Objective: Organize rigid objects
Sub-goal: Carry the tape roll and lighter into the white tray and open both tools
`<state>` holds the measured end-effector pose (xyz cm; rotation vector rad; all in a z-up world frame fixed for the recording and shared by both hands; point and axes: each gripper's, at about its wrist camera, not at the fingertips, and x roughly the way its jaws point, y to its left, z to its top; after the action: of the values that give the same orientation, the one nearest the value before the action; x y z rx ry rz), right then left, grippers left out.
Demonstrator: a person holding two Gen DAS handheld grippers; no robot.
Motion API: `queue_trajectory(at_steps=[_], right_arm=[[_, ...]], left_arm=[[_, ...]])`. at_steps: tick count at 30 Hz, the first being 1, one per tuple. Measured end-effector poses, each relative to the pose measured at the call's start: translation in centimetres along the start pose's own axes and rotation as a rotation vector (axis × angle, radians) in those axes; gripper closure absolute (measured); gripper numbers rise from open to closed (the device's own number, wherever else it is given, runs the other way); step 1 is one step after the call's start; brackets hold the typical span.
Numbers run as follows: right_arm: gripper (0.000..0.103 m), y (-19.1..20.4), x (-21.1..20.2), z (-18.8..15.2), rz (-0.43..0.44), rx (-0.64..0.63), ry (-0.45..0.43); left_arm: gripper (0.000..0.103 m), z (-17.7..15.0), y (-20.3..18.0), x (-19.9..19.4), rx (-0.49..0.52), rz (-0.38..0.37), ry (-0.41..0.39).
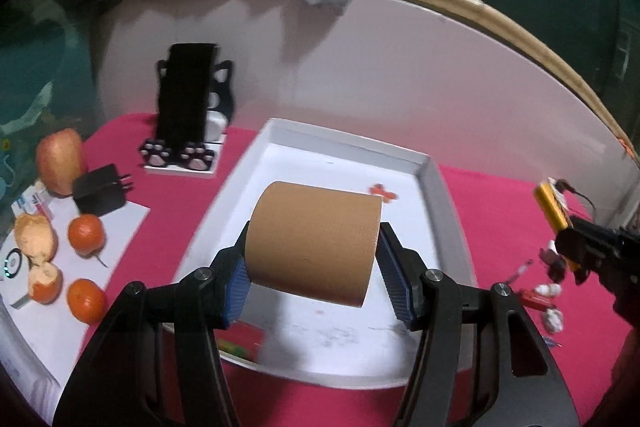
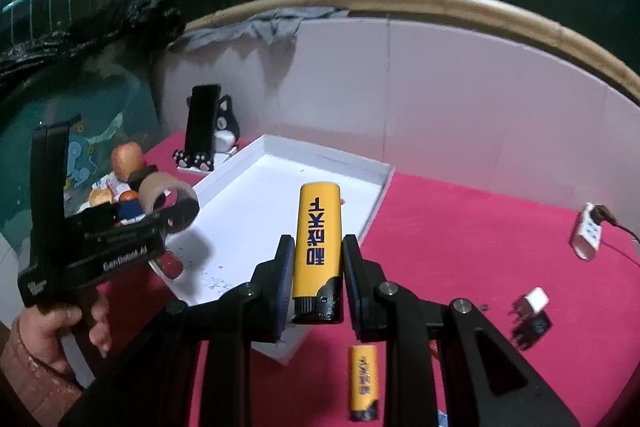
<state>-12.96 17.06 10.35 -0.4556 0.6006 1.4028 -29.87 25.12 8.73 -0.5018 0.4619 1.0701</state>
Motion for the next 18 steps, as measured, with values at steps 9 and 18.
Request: queue_trajectory(at_steps=[9,18], right_arm=[[0.08,2.9,5.4,0.2,0.035,-0.045,0.102],[0.08,4.0,10.6,-0.5,0.027,-0.056,0.189]], left_arm=[[0.045,0.0,2.3,3.7,-0.006,0.065,0.074],[0.045,-0.8,1.7,6.3,0.032,0.106,0.125]])
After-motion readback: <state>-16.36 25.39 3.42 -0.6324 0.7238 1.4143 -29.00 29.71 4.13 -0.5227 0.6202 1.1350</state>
